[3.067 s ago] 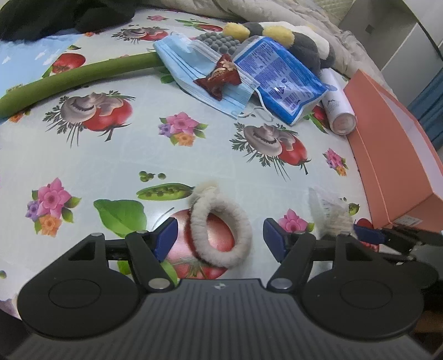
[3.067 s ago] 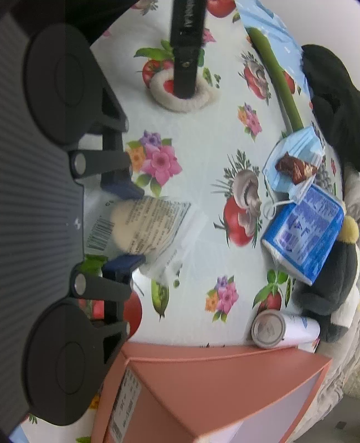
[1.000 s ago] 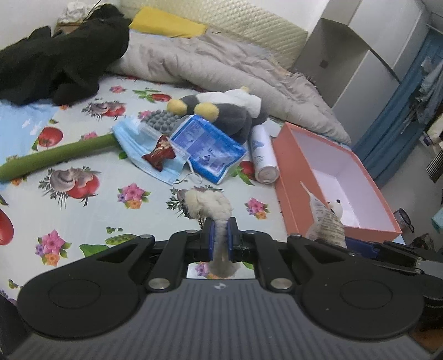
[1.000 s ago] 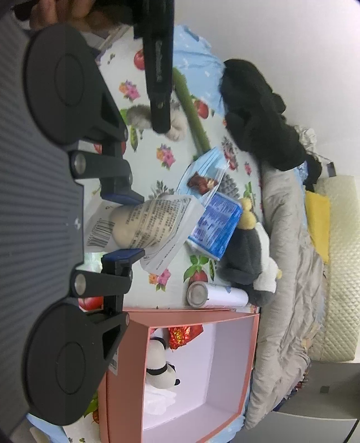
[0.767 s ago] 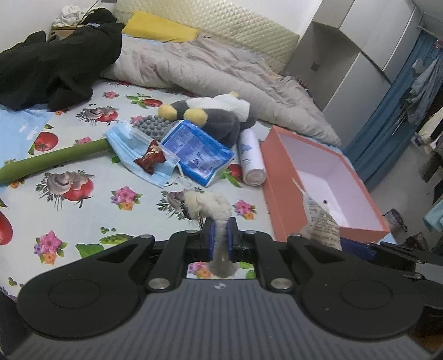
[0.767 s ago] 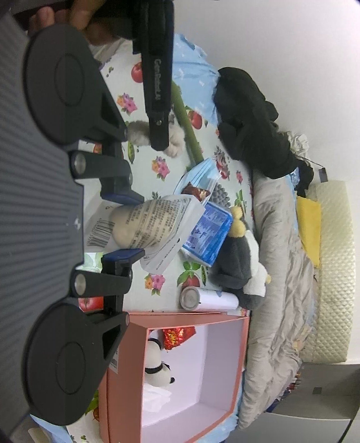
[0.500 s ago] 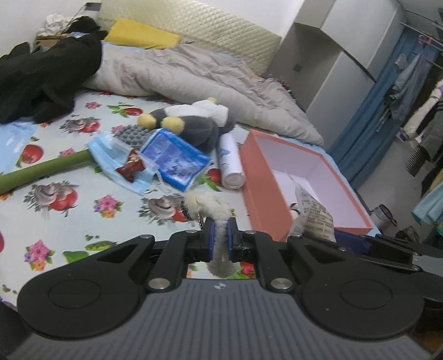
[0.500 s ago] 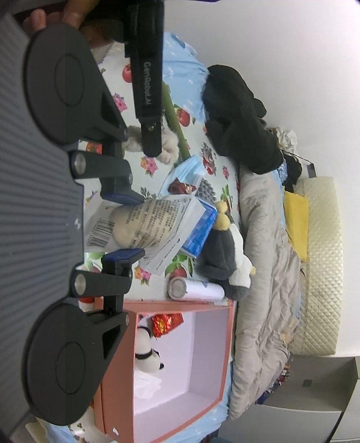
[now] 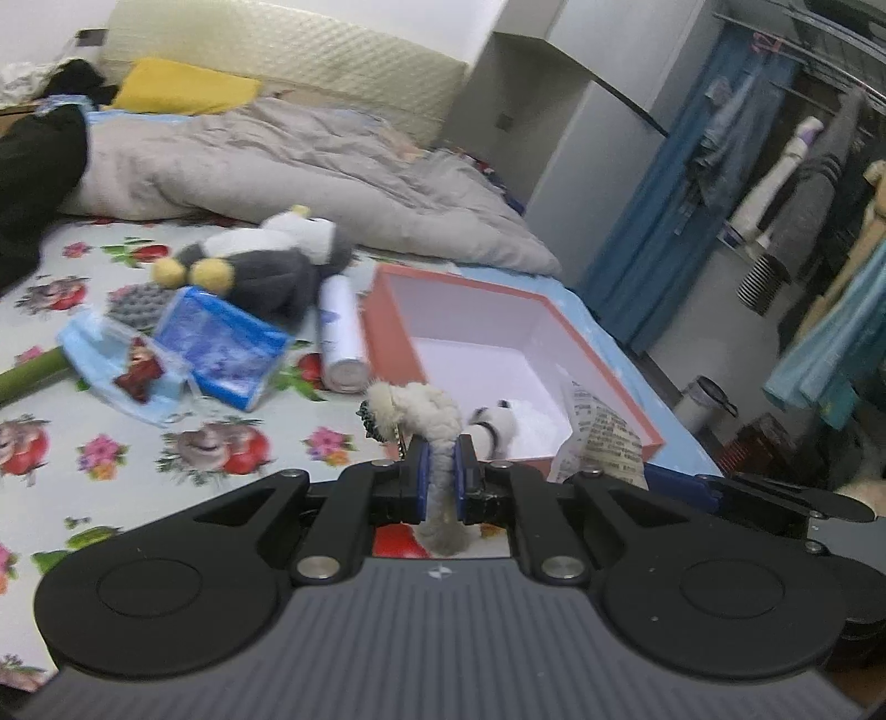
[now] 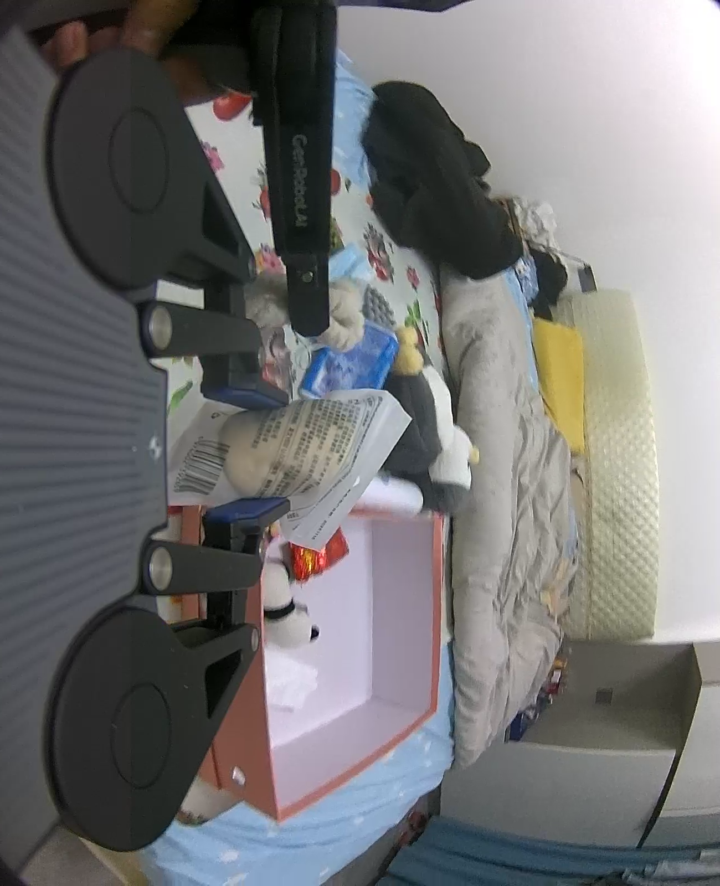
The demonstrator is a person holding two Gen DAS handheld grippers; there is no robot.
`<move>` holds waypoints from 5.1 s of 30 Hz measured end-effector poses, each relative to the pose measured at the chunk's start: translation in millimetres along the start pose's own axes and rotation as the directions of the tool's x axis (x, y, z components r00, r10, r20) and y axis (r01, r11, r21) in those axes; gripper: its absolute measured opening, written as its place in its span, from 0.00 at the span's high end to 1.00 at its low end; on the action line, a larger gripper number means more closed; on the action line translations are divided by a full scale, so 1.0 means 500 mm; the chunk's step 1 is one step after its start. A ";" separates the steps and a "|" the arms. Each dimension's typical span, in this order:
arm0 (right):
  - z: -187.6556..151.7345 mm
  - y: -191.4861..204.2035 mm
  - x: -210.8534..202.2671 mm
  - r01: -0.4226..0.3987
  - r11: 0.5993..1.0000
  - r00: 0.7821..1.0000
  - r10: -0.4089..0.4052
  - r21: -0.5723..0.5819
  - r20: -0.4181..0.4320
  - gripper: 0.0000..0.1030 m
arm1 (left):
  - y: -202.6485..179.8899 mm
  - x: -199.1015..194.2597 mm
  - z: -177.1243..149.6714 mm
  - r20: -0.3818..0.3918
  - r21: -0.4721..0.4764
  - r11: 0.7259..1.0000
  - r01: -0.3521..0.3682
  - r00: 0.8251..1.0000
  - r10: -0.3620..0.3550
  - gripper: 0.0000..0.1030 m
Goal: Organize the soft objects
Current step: 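Carry the hair tie and snack bag in both grippers over the pink box, then open both grippers to drop the hair tie and snack bag into the box, then withdraw both tools from the box toward the blue wipes pack and red candy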
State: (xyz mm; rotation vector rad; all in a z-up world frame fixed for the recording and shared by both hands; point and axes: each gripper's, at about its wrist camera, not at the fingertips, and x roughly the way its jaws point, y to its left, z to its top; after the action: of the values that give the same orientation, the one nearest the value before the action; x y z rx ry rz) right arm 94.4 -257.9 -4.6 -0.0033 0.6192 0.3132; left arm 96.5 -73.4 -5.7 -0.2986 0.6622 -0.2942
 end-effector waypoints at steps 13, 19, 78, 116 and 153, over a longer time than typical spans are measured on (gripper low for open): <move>0.030 -0.128 0.048 0.121 0.984 0.992 -0.125 0.129 0.021 0.64 | -0.090 0.180 0.068 -0.111 0.094 0.994 0.064 0.992 -0.053 0.89; 0.052 -0.206 0.112 0.159 0.973 0.987 -0.161 0.168 -0.001 0.64 | -0.106 0.301 0.115 -0.175 0.089 0.994 0.071 0.983 -0.054 0.89; 0.036 -0.181 0.025 0.073 0.977 0.997 -0.077 0.199 0.012 0.41 | -0.097 0.105 0.100 -0.061 0.121 0.993 0.010 0.998 -0.003 0.56; -0.040 0.077 0.092 -0.201 0.980 0.974 0.201 0.006 -0.108 0.41 | 0.171 -0.102 -0.067 -0.053 -0.101 0.939 -0.327 0.945 0.323 0.55; 0.134 0.065 0.663 -0.178 0.983 0.948 0.157 -0.053 -0.275 0.41 | 0.539 0.380 0.089 -0.186 -0.082 0.875 -0.477 0.870 0.457 0.51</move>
State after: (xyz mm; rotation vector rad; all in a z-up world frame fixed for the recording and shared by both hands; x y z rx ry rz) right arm 378.2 -125.4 -136.4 -0.0688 0.8807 0.5074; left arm 313.5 113.4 -175.3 -0.2257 0.8931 0.1951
